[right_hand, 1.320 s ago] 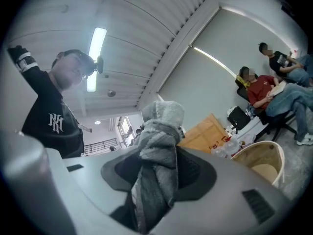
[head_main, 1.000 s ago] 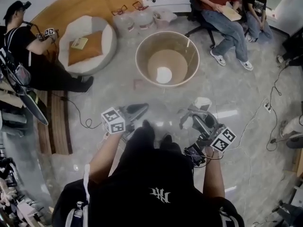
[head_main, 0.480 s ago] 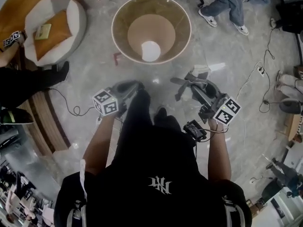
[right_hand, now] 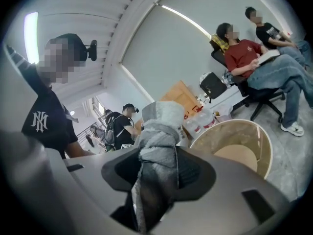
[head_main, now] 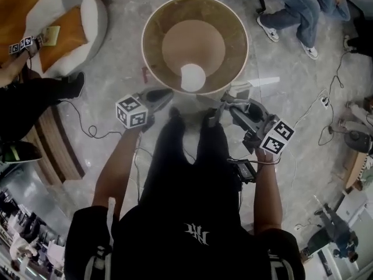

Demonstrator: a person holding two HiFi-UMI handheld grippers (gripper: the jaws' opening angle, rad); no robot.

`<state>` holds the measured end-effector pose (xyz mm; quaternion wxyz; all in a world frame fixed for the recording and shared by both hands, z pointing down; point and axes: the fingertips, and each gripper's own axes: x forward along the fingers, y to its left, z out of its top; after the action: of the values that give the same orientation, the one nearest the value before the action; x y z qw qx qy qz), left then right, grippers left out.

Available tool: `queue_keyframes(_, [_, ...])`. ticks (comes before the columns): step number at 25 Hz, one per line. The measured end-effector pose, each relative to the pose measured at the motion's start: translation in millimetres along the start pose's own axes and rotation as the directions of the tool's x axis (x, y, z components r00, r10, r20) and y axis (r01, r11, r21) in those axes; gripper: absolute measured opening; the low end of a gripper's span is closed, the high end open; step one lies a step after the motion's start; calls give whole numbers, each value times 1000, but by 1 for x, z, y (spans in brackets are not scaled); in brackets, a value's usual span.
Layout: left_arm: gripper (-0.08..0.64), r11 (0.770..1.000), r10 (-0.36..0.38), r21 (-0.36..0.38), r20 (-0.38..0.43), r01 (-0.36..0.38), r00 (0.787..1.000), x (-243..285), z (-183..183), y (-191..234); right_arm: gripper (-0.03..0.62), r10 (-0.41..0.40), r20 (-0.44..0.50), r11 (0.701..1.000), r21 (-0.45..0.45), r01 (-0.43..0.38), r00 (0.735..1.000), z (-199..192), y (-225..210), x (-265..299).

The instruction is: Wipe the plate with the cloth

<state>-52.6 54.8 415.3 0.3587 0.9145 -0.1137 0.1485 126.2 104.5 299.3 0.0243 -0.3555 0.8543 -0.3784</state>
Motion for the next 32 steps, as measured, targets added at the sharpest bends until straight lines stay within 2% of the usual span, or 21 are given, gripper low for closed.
queue_keyframes(3, [28,996,68,-45,-58,-71,996,37,-9,61,164,8,-74,997,78,-2,997,-15,-79,35])
queue_keyframes(5, [96,989,116,-81,-110,-125,987,68,-24,104,164,22,-133,989,145,-3,991,-37,-137,57])
queue_keyframes(6, [107,984,139,-98,-129,-152,982,82,-32,123,164,43,-170,986,167,-15,985,-50,-158,67])
queue_keyframes(10, [107,957,216,-159,-159,-241,963,119,-55,189,164,145,-316,975,208,-80,938,-96,-210,103])
queue_keyframes(13, [104,957,219,-133,-251,-258,943,143,-83,232,164,166,-384,975,204,-91,909,-125,-240,121])
queue_keyframes(16, [104,969,193,-66,-391,-236,900,158,-120,271,164,174,-418,971,225,-83,892,-153,-268,143])
queue_keyframes(18, [104,978,152,-61,-448,-200,881,165,-138,289,164,165,-442,970,233,-64,882,-171,-284,159])
queue_keyframes(21, [104,987,68,-92,-495,-130,866,174,-157,303,164,138,-464,972,233,-30,875,-197,-300,181])
queue_keyframes(24, [96,991,26,-100,-523,-91,852,179,-166,310,164,129,-460,964,267,-1,878,-219,-301,192])
queue_keyframes(26, [94,994,11,-86,-528,-67,849,180,-166,311,164,122,-478,960,278,19,870,-233,-299,197])
queue_keyframes(29, [73,996,-17,-78,-560,-32,829,183,-165,307,164,79,-531,964,256,71,844,-256,-301,206])
queue_keyframes(32, [52,997,-30,-73,-580,-15,814,189,-166,303,164,39,-594,973,207,106,804,-277,-308,212])
